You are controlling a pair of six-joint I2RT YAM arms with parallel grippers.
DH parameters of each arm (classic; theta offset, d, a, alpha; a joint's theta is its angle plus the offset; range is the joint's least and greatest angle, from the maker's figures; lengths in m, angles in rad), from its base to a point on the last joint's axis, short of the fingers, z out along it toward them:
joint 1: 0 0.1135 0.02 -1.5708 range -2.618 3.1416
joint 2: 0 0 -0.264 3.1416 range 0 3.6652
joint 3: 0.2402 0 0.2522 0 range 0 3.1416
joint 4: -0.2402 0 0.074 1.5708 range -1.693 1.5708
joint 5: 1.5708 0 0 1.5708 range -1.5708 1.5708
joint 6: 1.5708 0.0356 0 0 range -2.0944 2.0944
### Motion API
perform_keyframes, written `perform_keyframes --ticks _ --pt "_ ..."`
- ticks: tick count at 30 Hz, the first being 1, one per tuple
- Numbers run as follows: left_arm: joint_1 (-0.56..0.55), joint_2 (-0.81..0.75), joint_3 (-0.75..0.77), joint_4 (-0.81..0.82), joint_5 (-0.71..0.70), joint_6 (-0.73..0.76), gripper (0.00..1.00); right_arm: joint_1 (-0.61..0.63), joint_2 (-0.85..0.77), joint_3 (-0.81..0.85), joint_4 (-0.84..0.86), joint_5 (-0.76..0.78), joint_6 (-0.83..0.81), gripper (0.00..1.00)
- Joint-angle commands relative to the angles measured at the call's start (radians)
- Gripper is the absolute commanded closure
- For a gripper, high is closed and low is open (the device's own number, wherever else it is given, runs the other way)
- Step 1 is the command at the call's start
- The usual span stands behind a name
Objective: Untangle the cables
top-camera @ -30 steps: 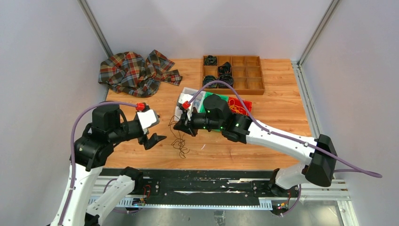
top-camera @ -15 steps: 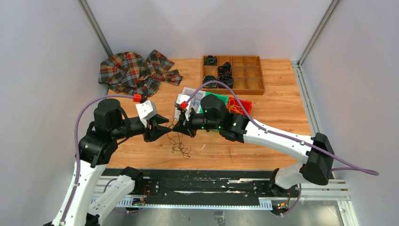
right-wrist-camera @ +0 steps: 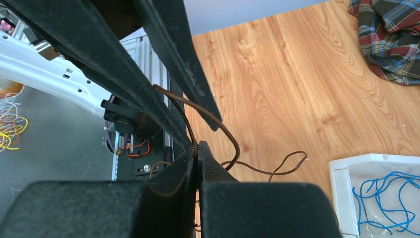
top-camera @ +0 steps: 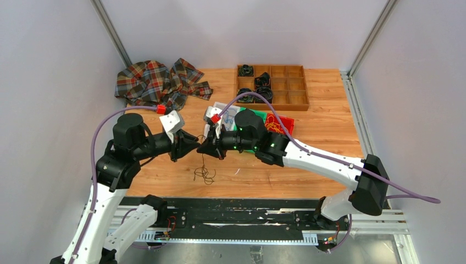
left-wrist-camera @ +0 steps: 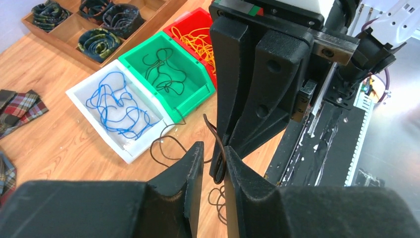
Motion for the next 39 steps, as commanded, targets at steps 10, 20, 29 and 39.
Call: perform_keyframes --ticks 10,20,29,39 --pt "0.0 0.013 0.108 0.09 0.034 -0.138 0.99 0.003 0.032 -0.087 0.228 -0.009 0.191 0.89" --pt "0.0 0.067 0.281 0.073 0.147 -0.202 0.99 0.003 0.11 -0.16 0.554 -0.022 0.349 0.83" --pt "0.0 0.174 0.569 0.047 -0.029 -0.118 0.99 0.003 0.135 -0.34 0.661 0.011 0.369 0.94" --pt "0.0 0.265 0.768 0.071 -0.198 -0.039 0.99 0.002 0.146 -0.432 0.703 0.073 0.358 0.89"
